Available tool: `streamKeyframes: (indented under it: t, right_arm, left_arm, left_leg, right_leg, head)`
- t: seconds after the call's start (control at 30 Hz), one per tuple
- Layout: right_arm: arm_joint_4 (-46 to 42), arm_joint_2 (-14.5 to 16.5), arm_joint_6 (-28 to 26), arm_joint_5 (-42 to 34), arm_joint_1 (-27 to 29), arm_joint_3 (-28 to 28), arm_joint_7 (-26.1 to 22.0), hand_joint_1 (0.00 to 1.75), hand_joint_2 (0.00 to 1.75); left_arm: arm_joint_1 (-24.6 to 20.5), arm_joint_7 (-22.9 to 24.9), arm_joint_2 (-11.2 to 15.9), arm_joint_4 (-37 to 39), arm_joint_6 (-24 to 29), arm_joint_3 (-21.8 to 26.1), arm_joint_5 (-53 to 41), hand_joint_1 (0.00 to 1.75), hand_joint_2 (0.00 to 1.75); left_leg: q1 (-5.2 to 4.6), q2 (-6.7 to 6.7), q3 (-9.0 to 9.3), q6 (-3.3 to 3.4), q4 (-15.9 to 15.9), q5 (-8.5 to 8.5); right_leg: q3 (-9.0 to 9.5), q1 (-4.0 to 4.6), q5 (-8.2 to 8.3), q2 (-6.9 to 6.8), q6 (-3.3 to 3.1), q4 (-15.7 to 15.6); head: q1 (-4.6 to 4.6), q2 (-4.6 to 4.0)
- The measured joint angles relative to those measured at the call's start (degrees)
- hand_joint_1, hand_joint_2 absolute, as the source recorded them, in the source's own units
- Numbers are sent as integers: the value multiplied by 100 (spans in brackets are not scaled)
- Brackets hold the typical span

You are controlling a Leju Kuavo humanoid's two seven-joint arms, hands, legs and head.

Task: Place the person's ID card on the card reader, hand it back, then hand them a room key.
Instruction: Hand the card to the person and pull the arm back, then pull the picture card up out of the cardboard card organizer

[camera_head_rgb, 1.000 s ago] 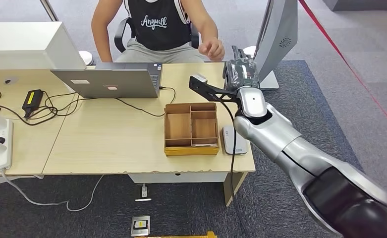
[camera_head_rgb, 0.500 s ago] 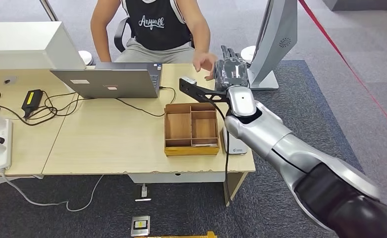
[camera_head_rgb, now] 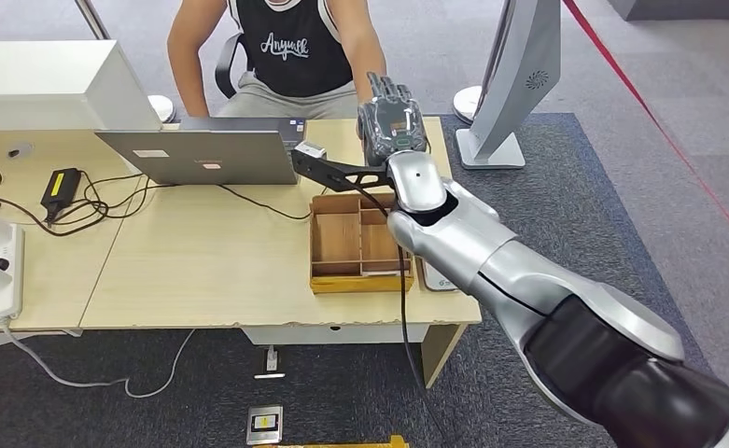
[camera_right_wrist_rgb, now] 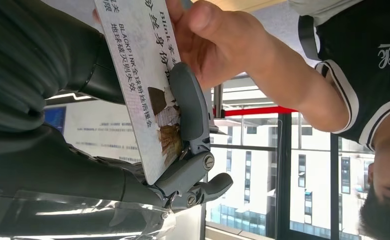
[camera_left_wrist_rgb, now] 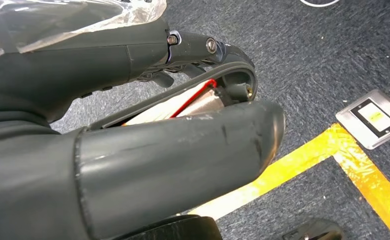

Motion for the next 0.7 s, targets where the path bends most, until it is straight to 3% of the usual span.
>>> streamKeyframes:
  t: [0.7]
  right_arm:
    - [380, 233, -29, -76, -24, 81, 62, 175, 175]
  left_arm:
    - [51, 31, 0, 0, 9, -1, 38, 0, 0]
  left_leg:
    - [0, 0, -1, 0, 0, 0]
  right_leg:
    - [1, 0, 1, 0, 0, -1]
  head:
    - [1, 0]
